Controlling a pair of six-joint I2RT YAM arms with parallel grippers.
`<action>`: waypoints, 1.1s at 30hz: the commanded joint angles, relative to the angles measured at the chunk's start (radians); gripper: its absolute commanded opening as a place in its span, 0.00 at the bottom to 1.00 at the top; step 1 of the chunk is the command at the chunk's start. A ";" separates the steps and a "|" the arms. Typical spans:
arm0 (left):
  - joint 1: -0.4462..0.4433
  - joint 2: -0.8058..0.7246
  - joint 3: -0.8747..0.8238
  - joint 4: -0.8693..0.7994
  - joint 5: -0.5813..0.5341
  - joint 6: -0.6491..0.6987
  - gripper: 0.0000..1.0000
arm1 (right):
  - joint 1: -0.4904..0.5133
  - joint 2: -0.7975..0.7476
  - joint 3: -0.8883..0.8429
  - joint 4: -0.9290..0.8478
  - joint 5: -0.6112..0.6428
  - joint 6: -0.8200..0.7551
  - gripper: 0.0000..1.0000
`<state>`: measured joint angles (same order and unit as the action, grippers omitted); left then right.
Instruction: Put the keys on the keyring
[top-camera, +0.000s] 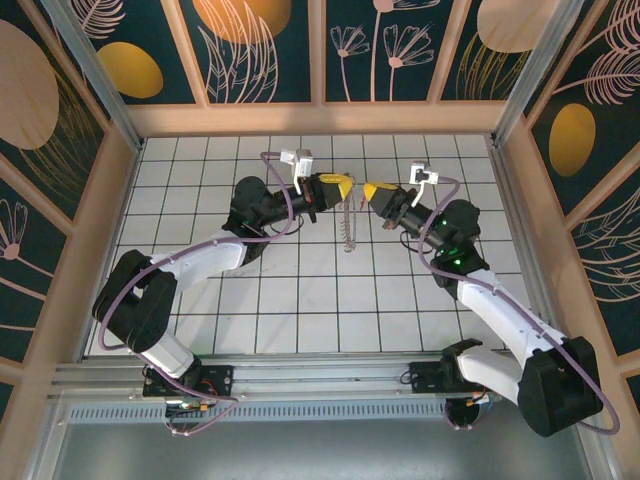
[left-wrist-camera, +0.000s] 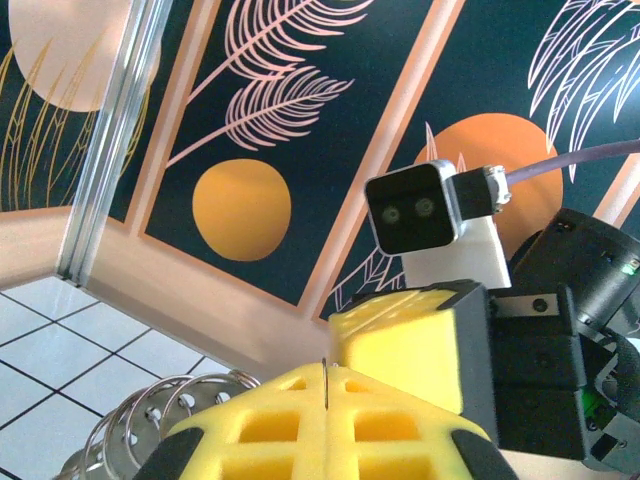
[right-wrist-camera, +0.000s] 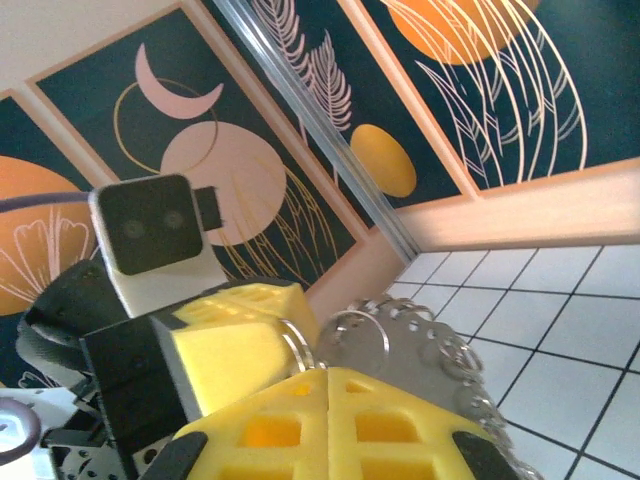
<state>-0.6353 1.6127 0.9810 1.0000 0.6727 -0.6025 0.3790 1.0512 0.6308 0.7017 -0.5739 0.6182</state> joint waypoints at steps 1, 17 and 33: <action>-0.005 -0.014 -0.001 0.082 0.017 -0.003 0.00 | -0.004 -0.021 -0.008 0.086 -0.017 0.027 0.00; -0.005 -0.001 0.001 0.093 0.034 -0.017 0.00 | 0.023 0.041 0.063 0.135 -0.024 0.029 0.00; -0.006 0.006 0.004 0.103 0.044 -0.025 0.00 | 0.042 0.087 0.098 0.138 -0.021 0.028 0.00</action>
<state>-0.6361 1.6196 0.9810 1.0351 0.6991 -0.6144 0.4145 1.1286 0.6880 0.7868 -0.5774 0.6380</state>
